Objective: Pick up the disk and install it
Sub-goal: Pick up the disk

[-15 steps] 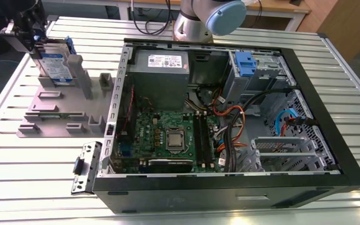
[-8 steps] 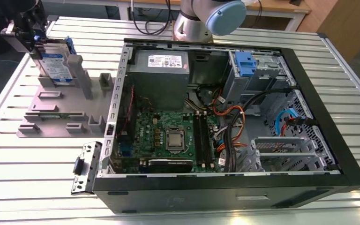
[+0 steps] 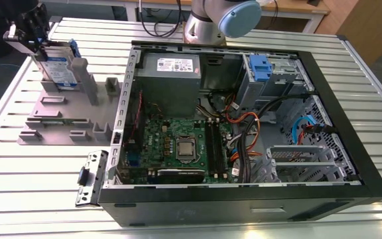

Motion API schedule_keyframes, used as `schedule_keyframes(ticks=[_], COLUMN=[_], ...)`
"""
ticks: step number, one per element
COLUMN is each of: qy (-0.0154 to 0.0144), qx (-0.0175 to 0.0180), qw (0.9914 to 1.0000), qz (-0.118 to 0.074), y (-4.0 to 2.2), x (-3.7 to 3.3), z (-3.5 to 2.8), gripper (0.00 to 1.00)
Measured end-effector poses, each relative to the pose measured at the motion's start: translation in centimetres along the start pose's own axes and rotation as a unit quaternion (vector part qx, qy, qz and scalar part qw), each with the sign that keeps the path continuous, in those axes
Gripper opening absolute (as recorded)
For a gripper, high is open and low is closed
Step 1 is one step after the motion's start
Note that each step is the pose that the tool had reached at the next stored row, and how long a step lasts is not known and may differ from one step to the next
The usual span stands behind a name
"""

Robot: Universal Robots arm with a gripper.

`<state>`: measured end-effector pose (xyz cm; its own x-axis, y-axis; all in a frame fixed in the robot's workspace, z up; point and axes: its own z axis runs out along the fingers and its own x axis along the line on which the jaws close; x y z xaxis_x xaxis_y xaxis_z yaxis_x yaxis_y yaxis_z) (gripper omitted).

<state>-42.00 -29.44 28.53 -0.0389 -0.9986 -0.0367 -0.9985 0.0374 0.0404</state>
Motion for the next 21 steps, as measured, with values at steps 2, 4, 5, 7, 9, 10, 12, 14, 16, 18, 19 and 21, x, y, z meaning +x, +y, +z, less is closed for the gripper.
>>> schedule_keyframes(ticks=[2,4,5,7,9,10,12,14,16,18,19,21], qy=[-0.0001,-0.0002,-0.0002,-0.0011,-0.0011,-0.0011,-0.0011,-0.0011,-0.0011,-0.0011,-0.0011,-0.0011], qx=[0.0000,0.0000,0.0000,0.0000,0.0000,0.0001,0.0000,0.0000,0.0000,-0.0001,0.0000,-0.0001], qw=[1.00000,1.00000,1.00000,1.00000,1.00000,1.00000,1.00000,1.00000,1.00000,1.00000,1.00000,1.00000], qz=[0.000,0.000,0.000,0.000,0.000,0.000,0.000,0.000,0.000,0.000,0.000,0.000], y=[0.00,0.00,0.00,0.00,0.00,0.00,0.01,0.01,0.01,0.02,0.02,0.03], x=[0.00,0.00,0.00,0.00,0.00,0.00,0.00,-0.01,-0.01,-0.02,-0.03,-0.05], z=[0.00,0.00,0.00,0.00,0.00,-0.01,-0.09,-0.21,-0.33,-0.49,-0.56,-0.69], gripper=[0.36,0.36,0.36,0.36,0.36,0.36,0.36,0.36,0.36,0.36,0.36,0.36])
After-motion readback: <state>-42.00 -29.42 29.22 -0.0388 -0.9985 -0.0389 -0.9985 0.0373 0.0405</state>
